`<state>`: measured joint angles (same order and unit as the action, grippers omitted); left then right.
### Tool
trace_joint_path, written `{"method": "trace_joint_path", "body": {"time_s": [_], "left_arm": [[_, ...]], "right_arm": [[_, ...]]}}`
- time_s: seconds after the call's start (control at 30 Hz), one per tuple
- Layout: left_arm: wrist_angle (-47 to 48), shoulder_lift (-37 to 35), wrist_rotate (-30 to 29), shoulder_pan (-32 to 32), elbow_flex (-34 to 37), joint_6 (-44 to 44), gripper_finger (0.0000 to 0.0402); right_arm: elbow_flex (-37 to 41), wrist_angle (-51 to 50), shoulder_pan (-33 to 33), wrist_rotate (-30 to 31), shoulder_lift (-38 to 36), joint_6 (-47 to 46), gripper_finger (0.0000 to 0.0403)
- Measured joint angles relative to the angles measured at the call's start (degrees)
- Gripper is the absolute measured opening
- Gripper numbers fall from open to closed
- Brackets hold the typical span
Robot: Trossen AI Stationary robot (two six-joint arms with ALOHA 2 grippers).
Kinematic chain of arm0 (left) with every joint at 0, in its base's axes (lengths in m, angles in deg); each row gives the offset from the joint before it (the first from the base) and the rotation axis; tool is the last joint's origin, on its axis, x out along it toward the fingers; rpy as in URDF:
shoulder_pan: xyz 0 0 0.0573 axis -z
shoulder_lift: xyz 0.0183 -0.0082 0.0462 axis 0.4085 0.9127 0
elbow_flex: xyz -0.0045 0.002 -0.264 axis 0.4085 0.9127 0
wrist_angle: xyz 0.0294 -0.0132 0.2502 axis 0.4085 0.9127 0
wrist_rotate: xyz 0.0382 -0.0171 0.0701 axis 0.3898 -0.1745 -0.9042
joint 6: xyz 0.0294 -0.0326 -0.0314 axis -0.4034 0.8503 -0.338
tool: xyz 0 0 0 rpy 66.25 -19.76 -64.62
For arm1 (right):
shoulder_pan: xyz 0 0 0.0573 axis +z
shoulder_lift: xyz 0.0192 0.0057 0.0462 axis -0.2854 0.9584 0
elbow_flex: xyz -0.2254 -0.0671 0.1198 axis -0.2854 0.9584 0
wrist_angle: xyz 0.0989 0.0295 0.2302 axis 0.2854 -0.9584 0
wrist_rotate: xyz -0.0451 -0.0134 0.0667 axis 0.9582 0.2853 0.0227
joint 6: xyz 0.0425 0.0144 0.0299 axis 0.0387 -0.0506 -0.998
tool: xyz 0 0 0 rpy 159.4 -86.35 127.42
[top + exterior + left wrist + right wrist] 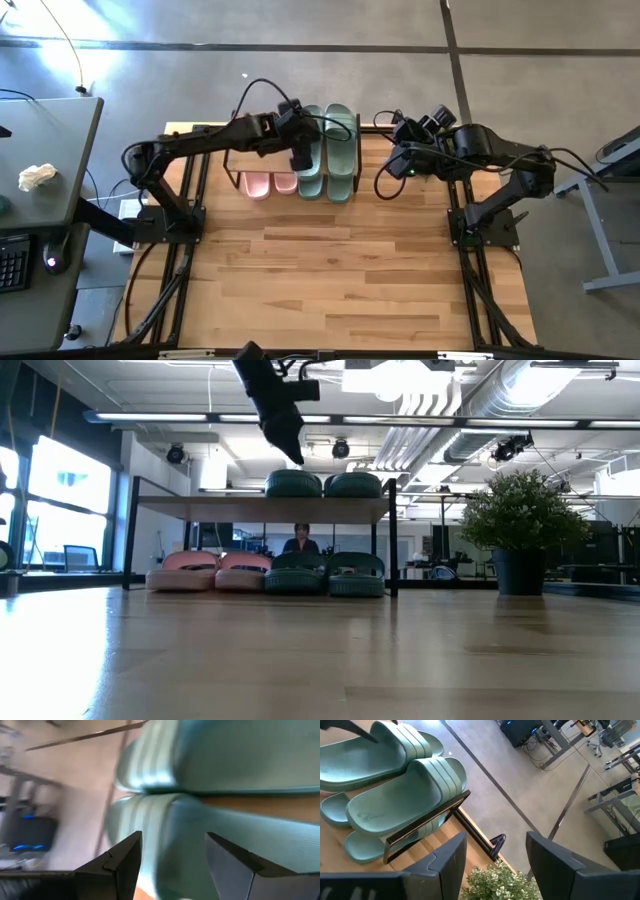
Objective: Pick and place slides into the shelf
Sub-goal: Return to Home Position
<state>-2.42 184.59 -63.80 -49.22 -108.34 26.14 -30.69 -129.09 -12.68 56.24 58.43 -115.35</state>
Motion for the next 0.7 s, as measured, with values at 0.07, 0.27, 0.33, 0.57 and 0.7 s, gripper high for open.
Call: {"method": "trace_joint_path", "body": {"time_s": [0.07,0.27,0.33,0.57,0.7], "left_arm": [[2.46,-0.01,4.56,0.0,-1.71,0.49,0.0198],[7.67,-0.29,17.98,0.0,-6.01,1.88,0.0198],[7.46,-1.15,21.8,0.54,-6.64,2.03,0.0198],[7.48,-7.43,27.6,3.66,-6.66,1.96,0.0198],[7.2,-11.71,28.71,6.67,-6.71,1.91,0.0195]], "right_arm": [[0.0,-0.14,0.0,-0.37,0.0,0.05,0.0197],[0.0,-0.14,0.0,-1.8,0.0,1.18,0.0197],[0.01,-0.14,0.0,-3.29,0.0,1.64,0.0195],[0.02,-0.14,0.0,-8.52,-2.66,2.61,0.0127],[0.02,0.11,0.0,-11.23,-5.73,3.68,0.0072]]}}
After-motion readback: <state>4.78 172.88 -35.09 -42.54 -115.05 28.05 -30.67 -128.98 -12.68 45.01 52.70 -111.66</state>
